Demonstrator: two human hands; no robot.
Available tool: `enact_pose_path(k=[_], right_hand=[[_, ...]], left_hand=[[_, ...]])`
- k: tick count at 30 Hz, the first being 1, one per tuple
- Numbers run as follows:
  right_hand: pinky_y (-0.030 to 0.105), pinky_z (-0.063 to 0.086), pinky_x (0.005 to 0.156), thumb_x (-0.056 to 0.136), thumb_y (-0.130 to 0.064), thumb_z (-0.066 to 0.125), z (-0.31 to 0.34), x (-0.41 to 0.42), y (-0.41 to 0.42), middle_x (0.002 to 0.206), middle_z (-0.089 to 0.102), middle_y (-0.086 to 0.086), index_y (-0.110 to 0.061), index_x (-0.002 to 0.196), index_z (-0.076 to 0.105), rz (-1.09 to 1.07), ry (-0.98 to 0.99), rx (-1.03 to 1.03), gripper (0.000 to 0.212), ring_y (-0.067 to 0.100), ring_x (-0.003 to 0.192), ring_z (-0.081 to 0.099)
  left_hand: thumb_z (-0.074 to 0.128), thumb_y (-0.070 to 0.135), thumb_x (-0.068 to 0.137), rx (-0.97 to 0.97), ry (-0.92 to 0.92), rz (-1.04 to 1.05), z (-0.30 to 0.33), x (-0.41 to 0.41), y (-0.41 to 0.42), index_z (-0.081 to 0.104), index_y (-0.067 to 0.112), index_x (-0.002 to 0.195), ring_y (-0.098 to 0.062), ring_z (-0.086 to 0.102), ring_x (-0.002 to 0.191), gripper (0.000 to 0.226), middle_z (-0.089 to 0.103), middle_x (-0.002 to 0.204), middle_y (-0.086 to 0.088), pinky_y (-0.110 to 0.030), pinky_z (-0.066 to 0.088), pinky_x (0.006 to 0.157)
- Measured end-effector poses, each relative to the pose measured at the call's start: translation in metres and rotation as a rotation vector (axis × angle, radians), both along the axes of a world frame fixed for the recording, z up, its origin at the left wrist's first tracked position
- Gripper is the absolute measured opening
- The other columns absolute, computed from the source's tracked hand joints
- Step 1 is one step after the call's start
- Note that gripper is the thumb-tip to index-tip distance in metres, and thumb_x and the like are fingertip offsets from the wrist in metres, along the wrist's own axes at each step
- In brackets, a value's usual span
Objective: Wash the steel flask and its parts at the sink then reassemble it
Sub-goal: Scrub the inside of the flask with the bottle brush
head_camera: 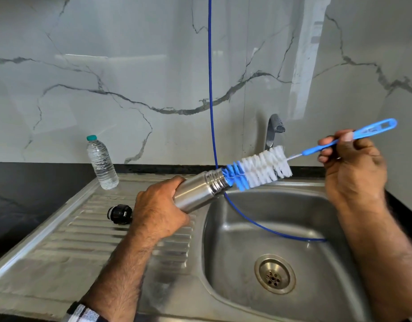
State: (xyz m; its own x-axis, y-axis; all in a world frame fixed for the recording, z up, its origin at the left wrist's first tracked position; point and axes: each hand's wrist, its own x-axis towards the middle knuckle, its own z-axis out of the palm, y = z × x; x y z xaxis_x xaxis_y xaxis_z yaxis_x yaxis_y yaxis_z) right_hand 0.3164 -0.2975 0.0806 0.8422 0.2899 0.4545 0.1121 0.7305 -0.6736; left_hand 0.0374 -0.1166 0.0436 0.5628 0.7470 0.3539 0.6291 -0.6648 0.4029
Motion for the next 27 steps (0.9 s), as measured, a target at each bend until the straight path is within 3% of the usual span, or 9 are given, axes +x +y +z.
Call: enact_pose_path(k=[5, 12, 17, 22, 25, 27], right_hand=[[0.023, 0.050, 0.061, 0.113, -0.012, 0.044, -0.011, -0.009, 0.009, 0.073, 0.072, -0.002, -0.016, 0.094, 0.057, 0.026, -0.039, -0.033, 0.023, 0.011, 0.060, 0.055], [0.023, 0.048, 0.063, 0.112, -0.018, 0.050, 0.003, 0.014, -0.013, 0.075, 0.071, -0.002, -0.018, 0.095, 0.060, -0.017, -0.047, 0.026, 0.020, 0.011, 0.062, 0.055], [0.021, 0.044, 0.063, 0.109, -0.020, 0.052, 0.013, 0.017, -0.024, 0.080, 0.070, -0.002, -0.022, 0.097, 0.061, 0.101, -0.162, 0.045, 0.015, 0.010, 0.064, 0.054], [0.018, 0.051, 0.067, 0.111, -0.015, 0.049, -0.001, 0.007, -0.015, 0.079, 0.076, 0.000, -0.015, 0.095, 0.059, 0.071, 0.048, 0.020, 0.019, 0.008, 0.064, 0.060], [0.017, 0.057, 0.070, 0.107, -0.012, 0.055, -0.006, -0.006, -0.003, 0.081, 0.078, 0.005, -0.010, 0.092, 0.062, 0.182, 0.219, -0.026, 0.017, 0.010, 0.072, 0.071], [0.016, 0.058, 0.068, 0.104, -0.009, 0.059, -0.008, -0.010, 0.001, 0.080, 0.078, 0.008, -0.009, 0.091, 0.063, 0.233, 0.342, -0.033, 0.015, 0.011, 0.075, 0.076]], left_hand=[[0.100, 0.030, 0.054, 0.030, 0.063, -0.014, -0.001, 0.003, -0.005, 0.060, 0.037, 0.130, -0.012, 0.061, 0.095, 0.086, 0.069, 0.110, 0.012, -0.044, 0.056, 0.096], [0.102, 0.028, 0.052, -0.027, 0.020, -0.049, -0.001, 0.002, -0.006, 0.059, 0.036, 0.134, -0.014, 0.065, 0.094, 0.092, 0.058, 0.100, 0.019, -0.045, 0.061, 0.091], [0.101, 0.029, 0.048, -0.113, -0.011, -0.094, -0.003, -0.002, 0.001, 0.060, 0.039, 0.131, -0.013, 0.068, 0.091, 0.093, 0.066, 0.104, 0.017, -0.041, 0.065, 0.082], [0.102, 0.032, 0.047, -0.097, -0.129, 0.000, -0.005, -0.001, 0.008, 0.064, 0.037, 0.119, -0.011, 0.067, 0.084, 0.082, 0.069, 0.098, 0.014, -0.031, 0.060, 0.074], [0.101, 0.029, 0.045, -0.090, -0.206, 0.082, -0.001, -0.010, 0.020, 0.064, 0.035, 0.106, -0.012, 0.066, 0.077, 0.071, 0.068, 0.088, 0.016, -0.024, 0.048, 0.065], [0.100, 0.029, 0.046, -0.073, -0.182, 0.111, 0.002, -0.014, 0.023, 0.064, 0.034, 0.107, -0.014, 0.066, 0.077, 0.071, 0.068, 0.087, 0.016, -0.026, 0.049, 0.066]])
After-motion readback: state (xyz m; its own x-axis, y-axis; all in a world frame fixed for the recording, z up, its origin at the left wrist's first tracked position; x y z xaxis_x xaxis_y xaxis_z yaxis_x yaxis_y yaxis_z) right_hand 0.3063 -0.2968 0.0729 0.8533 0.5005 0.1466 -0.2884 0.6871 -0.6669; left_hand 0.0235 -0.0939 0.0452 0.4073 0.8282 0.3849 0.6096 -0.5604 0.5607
